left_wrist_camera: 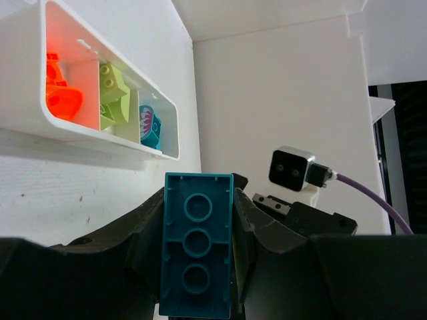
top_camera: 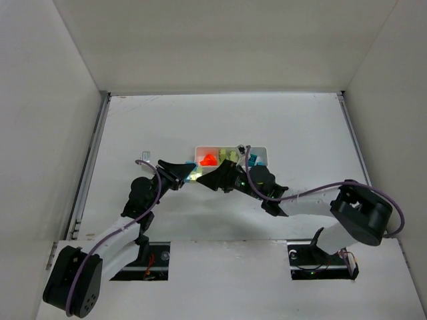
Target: Sort the legos into containers by color
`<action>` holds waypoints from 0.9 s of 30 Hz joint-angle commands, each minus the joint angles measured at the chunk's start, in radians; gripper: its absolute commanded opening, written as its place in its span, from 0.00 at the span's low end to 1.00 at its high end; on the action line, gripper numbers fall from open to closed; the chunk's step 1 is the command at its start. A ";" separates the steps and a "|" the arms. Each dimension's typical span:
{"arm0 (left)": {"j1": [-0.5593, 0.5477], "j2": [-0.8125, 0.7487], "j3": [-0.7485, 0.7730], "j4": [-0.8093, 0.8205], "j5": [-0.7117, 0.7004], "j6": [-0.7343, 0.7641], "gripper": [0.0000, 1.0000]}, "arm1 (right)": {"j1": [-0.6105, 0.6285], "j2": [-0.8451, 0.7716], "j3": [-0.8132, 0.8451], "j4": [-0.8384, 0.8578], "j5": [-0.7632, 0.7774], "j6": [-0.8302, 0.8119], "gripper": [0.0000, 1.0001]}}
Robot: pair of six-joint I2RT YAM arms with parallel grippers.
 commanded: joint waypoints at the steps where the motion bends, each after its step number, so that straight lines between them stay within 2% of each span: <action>1: -0.012 0.014 -0.011 0.128 -0.028 -0.007 0.15 | 0.010 0.053 0.002 0.239 -0.021 0.164 0.91; 5: -0.021 0.024 -0.018 0.148 -0.029 -0.013 0.15 | -0.005 0.119 -0.015 0.380 -0.041 0.230 0.76; 8: -0.023 0.022 -0.018 0.148 -0.029 -0.018 0.15 | -0.022 0.161 -0.012 0.412 -0.047 0.247 0.65; 16: -0.030 0.008 -0.018 0.145 -0.029 -0.033 0.15 | -0.042 0.189 -0.021 0.458 -0.021 0.248 0.49; 27: -0.035 0.001 -0.018 0.148 -0.020 -0.055 0.15 | -0.049 0.238 -0.001 0.497 -0.049 0.260 0.51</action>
